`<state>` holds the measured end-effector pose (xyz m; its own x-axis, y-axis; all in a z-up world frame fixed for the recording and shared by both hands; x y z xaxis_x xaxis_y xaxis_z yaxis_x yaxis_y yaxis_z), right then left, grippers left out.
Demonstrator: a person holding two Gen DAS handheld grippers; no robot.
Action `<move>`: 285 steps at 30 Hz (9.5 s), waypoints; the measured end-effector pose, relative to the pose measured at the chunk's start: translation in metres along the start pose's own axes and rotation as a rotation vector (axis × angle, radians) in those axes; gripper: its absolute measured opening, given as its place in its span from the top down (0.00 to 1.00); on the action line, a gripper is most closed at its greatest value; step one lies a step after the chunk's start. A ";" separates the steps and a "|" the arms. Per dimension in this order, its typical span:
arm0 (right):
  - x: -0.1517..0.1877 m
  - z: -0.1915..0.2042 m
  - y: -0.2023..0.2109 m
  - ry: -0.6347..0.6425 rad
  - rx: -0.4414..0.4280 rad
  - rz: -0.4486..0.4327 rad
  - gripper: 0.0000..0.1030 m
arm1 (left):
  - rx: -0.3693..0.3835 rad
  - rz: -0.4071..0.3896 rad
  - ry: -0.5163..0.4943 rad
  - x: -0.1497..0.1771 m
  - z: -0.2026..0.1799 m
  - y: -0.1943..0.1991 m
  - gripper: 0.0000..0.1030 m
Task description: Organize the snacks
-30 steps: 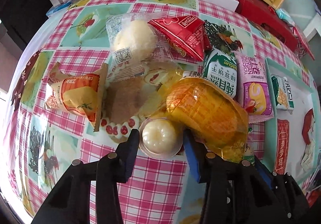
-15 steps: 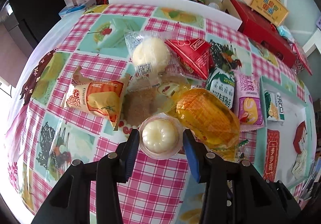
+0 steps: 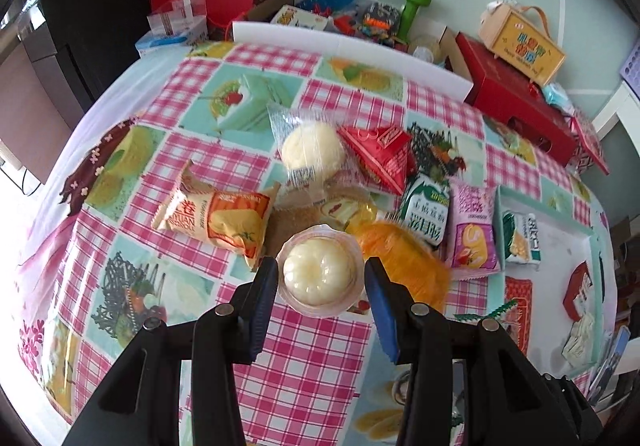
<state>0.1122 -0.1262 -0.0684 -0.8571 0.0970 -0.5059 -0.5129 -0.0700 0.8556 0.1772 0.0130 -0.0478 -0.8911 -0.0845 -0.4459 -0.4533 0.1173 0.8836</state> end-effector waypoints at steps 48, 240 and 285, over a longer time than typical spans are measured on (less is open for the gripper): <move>0.022 -0.233 0.053 -0.532 0.262 -0.046 0.49 | 0.201 0.058 -0.466 0.067 -0.190 -0.011 0.68; 0.010 -0.030 -0.029 -0.128 -0.129 0.128 0.60 | 0.077 0.148 0.119 0.040 0.019 -0.029 0.37; -0.006 -0.025 -0.006 -0.100 -0.096 0.029 0.66 | 0.012 -0.013 0.089 0.011 0.012 0.000 0.61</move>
<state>0.1194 -0.1511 -0.0731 -0.8653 0.1919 -0.4631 -0.4939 -0.1683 0.8531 0.1674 0.0243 -0.0544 -0.8800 -0.1733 -0.4422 -0.4653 0.1272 0.8760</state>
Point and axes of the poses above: each gripper's, at about its wrist camera, not at the fingertips, and y roughly against the way its jaws point, z to its left, x to its underside, the point moved 4 cm from there along -y, roughly the way its jaws point, and after that the axes turned 1 degree about y, right-handed, at the moved point
